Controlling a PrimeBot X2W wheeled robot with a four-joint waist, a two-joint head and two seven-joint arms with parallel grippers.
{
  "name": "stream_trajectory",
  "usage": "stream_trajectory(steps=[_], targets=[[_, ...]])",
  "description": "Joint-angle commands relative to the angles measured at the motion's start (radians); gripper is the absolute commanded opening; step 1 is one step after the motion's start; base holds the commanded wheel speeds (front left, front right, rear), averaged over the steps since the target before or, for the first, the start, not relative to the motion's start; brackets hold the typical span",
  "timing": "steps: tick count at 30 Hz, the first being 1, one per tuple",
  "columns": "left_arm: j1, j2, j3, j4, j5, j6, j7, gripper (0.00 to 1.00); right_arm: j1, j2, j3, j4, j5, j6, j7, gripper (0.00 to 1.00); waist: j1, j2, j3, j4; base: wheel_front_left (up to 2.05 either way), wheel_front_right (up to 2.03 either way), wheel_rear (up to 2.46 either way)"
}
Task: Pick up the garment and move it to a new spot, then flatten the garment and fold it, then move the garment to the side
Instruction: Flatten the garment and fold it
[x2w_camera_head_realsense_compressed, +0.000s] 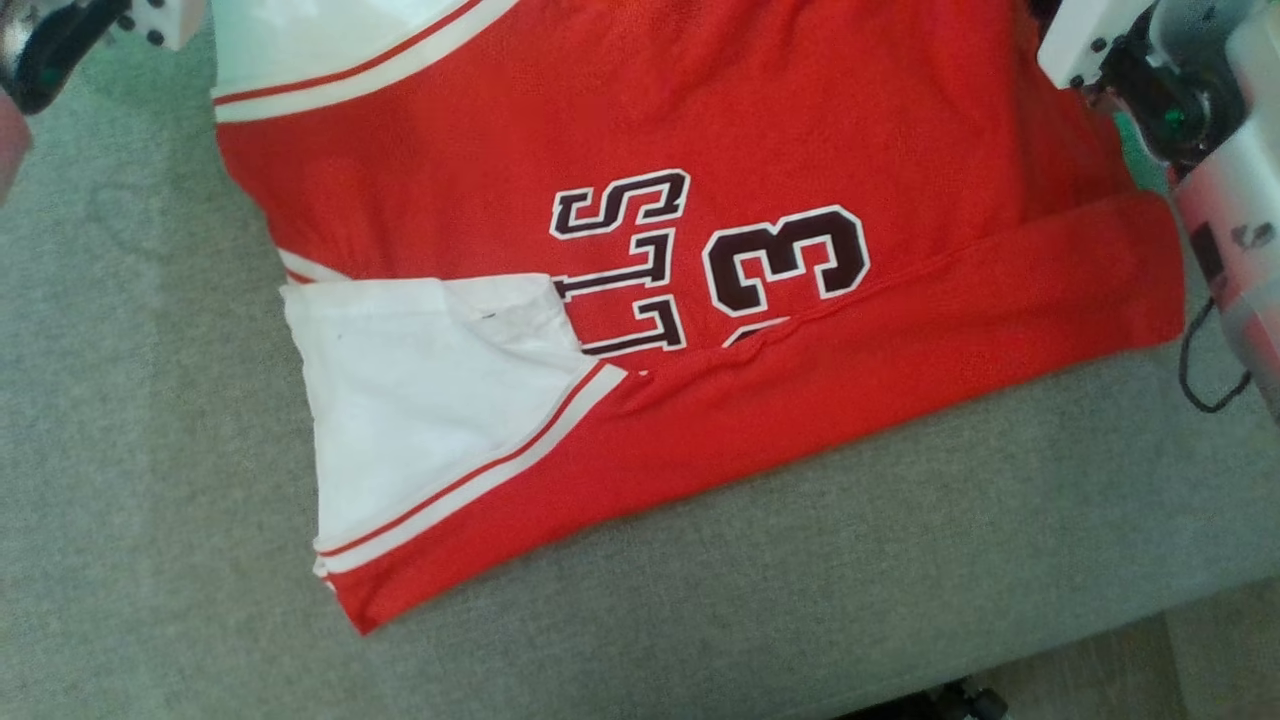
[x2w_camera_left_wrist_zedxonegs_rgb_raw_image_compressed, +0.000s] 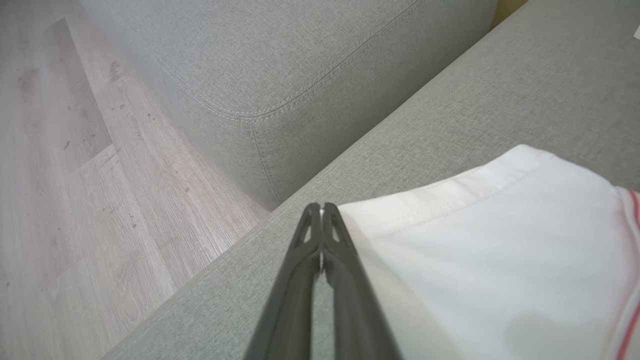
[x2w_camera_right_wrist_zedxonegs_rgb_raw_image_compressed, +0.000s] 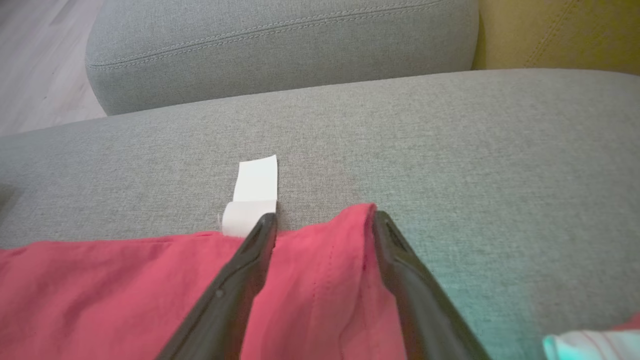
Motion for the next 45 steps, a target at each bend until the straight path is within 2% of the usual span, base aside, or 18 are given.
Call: stream_trajectory(steps=[1,2,5,6,8,14,19,23,30,41,45], targets=[[-0.074,0.025,0.027,-0.008,-0.006,0.002,-0.009,0.00,-0.020,0.002,0.009,-0.005,0.011,-0.001,-0.009,0.84,-0.0001,0.0000,0.003,0.005,0.00,0.00,0.00],[-0.077,0.023,0.022,-0.005,-0.009,0.002,-0.012,0.00,-0.027,0.003,0.015,0.007,0.015,-0.001,-0.012,0.78,-0.0001,0.0000,0.004,0.007,0.00,0.00,0.00],[-0.085,0.021,0.005,0.003,-0.019,0.002,-0.022,0.00,-0.045,0.002,0.031,0.042,0.020,-0.001,-0.023,0.43,-0.0001,0.0000,0.005,0.012,0.00,0.00,0.00],[-0.087,0.021,0.000,0.006,-0.023,0.002,-0.025,0.00,-0.050,0.002,0.036,0.050,0.023,-0.001,-0.028,0.36,-0.0001,0.0000,0.006,0.013,0.00,0.00,0.00],[-0.091,0.022,-0.010,0.012,-0.032,0.002,-0.031,0.00,-0.058,0.004,0.046,0.065,0.032,-0.001,-0.031,0.00,-0.0001,0.0000,0.006,0.014,0.00,0.00,0.00],[-0.119,0.033,-0.039,0.027,-0.028,0.002,-0.094,0.00,-0.089,-0.002,0.068,0.079,0.055,-0.001,-0.080,0.00,-0.0001,0.0000,0.005,0.014,0.00,0.00,0.00],[-0.176,0.023,-0.033,0.066,0.022,0.005,-0.246,0.00,-0.108,-0.007,0.069,0.066,0.100,-0.001,-0.126,0.00,-0.0001,0.0000,-0.001,0.016,0.00,0.00,0.00],[-0.198,0.000,-0.025,0.101,0.041,0.005,-0.356,0.00,-0.106,-0.035,0.074,0.040,0.138,-0.001,-0.159,0.00,-0.0001,0.0000,-0.011,0.026,0.00,0.00,0.00],[-0.145,-0.008,-0.046,0.099,0.004,0.003,-0.416,0.00,-0.053,-0.093,0.095,0.008,0.180,-0.001,-0.193,0.00,-0.0001,0.0000,-0.047,0.061,0.00,0.00,0.00],[0.071,0.085,-0.093,-0.088,-0.100,0.003,-0.524,0.00,0.123,-0.171,0.120,-0.053,0.249,-0.001,-0.259,0.00,-0.0001,0.0000,-0.163,0.129,0.00,0.00,0.00],[0.177,0.128,-0.098,-0.188,-0.135,0.033,-0.535,0.00,0.201,-0.195,0.130,-0.082,0.257,-0.001,-0.295,0.00,-0.0001,0.0000,-0.200,0.145,0.00,0.00,0.00]])
